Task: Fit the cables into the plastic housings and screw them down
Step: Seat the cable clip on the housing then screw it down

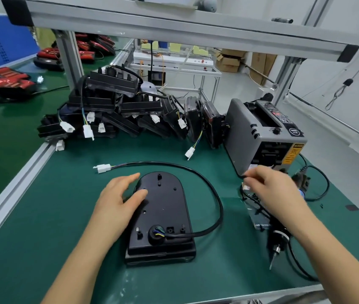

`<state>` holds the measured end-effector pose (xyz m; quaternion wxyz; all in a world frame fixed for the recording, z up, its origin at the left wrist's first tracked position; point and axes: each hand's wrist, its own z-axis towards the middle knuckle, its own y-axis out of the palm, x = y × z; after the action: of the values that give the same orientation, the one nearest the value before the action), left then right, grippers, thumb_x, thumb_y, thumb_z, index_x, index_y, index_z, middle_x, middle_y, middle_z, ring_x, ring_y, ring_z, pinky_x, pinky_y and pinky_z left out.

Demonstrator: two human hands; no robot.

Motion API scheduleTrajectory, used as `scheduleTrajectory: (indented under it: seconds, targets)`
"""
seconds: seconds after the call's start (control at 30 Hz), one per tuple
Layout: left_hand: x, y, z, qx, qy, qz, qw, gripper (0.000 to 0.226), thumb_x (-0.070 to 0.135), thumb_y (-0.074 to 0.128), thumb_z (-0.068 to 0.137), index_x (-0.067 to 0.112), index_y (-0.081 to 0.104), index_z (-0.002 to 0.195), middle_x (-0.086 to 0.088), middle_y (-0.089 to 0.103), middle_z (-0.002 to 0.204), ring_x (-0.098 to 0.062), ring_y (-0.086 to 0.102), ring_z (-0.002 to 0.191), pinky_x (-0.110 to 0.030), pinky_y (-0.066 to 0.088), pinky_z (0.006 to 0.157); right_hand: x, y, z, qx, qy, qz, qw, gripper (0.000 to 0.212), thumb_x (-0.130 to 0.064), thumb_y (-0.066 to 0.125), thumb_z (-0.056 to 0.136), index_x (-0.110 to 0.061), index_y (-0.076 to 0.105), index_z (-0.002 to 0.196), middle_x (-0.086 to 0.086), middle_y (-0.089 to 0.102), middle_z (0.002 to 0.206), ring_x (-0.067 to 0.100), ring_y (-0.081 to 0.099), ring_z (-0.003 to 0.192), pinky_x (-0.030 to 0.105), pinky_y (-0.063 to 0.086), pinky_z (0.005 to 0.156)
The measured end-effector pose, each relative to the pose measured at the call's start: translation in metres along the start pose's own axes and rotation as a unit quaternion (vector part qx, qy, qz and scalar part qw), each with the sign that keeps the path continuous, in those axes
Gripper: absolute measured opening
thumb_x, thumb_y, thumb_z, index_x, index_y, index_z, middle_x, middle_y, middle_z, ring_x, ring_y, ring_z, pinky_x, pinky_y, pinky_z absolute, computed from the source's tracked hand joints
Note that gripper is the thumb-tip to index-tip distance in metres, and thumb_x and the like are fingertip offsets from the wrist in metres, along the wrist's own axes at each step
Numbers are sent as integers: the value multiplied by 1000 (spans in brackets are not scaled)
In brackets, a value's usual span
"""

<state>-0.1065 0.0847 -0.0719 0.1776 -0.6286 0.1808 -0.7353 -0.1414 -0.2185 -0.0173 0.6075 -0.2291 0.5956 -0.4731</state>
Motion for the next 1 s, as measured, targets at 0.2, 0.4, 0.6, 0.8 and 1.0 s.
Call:
scheduleTrajectory:
  seconds: [0.2,0.4,0.6,0.8,1.0]
  targets:
    - [41,12,-27,-35,220,-49,974,23,15,63,82,33,73,93,18,62,96,-8,57,95,-12,41,82,-77,28,-51,-213,42,397,892,22,8,58,86,-12,68,82,0,65,65,5,56,52,16,44,49]
    - [45,17,-33,-25,217,-71,973,17,16,65,79,27,74,89,16,64,90,-10,60,87,-16,44,76,-87,36,-58,-249,97,496,826,12,6,59,86,-3,61,93,5,65,66,9,56,51,17,45,48]
    - [42,21,-32,-3,187,-81,979,10,23,68,75,28,74,81,18,66,85,-7,62,83,-16,46,73,-86,41,-62,-234,120,520,813,11,4,59,86,-5,64,84,7,67,67,10,58,53,18,48,49]
    - [41,21,-34,37,224,-40,973,19,36,63,78,21,74,79,18,65,79,-4,60,83,-15,44,73,-86,44,-64,-226,139,559,786,16,3,60,85,-7,68,76,9,67,68,11,59,54,19,49,50]
    - [42,19,-38,67,232,-40,970,25,37,60,80,17,75,81,14,66,79,-5,60,83,-19,46,72,-89,47,-67,-226,151,604,749,12,-6,67,73,-13,74,67,9,67,69,11,60,54,18,51,51]
